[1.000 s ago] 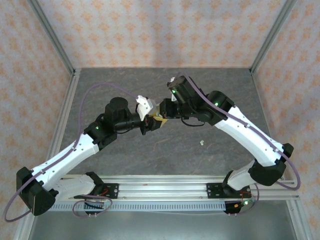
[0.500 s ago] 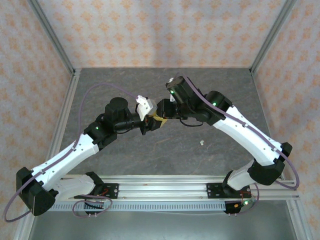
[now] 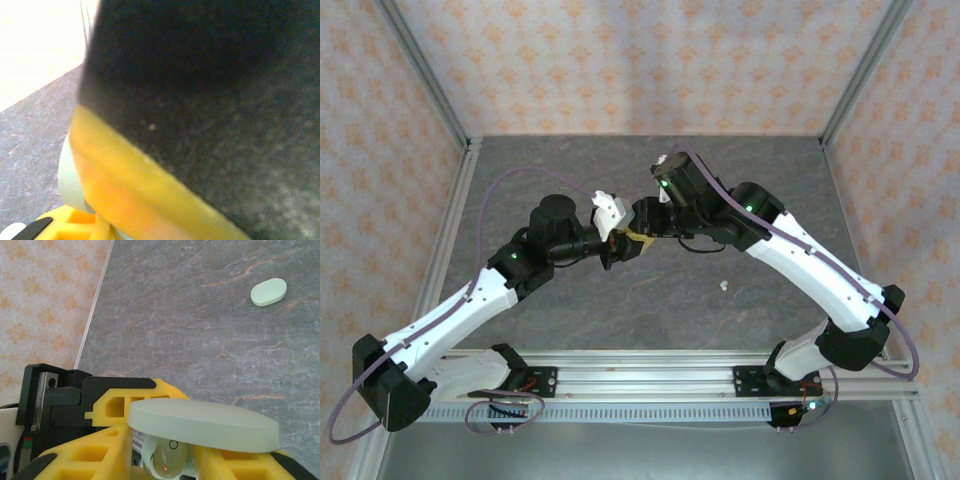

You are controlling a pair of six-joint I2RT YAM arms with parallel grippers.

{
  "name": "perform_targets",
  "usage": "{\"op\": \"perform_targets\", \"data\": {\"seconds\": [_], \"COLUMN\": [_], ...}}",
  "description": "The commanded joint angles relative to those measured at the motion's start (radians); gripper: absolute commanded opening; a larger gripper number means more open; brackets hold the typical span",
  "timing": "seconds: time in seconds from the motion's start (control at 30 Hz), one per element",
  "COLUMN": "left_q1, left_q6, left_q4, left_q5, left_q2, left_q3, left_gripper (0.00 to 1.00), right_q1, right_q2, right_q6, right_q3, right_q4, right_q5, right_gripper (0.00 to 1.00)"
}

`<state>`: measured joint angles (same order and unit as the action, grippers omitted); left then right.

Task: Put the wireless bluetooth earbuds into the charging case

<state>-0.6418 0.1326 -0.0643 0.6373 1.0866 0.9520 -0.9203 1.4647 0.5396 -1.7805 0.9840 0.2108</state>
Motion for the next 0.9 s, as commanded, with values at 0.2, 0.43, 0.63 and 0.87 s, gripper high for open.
{"op": "perform_targets", "data": {"seconds": [0.2,0.43,0.63,0.87], "left_q1": [-0.01,-0.01,-0.01,-0.01], "left_q6": [0.009,0.012,0.014,0.014], "left_q4": [-0.001,-0.008,-0.012,-0.009], "left_q5": [-0.025,-0.03,-0.037,-0.042], "left_q2": [-0.028,-0.031,-0.03,-0.025], "left_q3": [0.005,0.004,0.005,0.007], "left_gripper": [0.29,0.29,0.29,0.29], "right_q1": [-0.005,-0.005,-0.005,-0.005], "right_q2": [-0.013,0.006,0.002,-0.026], "right_q6": [0.021,0.02,0.023,0.02], "right_q3": [0.012,-0.001,-0.005,0.013], "right_q4": [0.018,0.031,0.03,0.015], "right_q5": [0.01,0.021,-0.001,-0.077], "right_gripper": [0.34,0.28,0.23,0.2]}}
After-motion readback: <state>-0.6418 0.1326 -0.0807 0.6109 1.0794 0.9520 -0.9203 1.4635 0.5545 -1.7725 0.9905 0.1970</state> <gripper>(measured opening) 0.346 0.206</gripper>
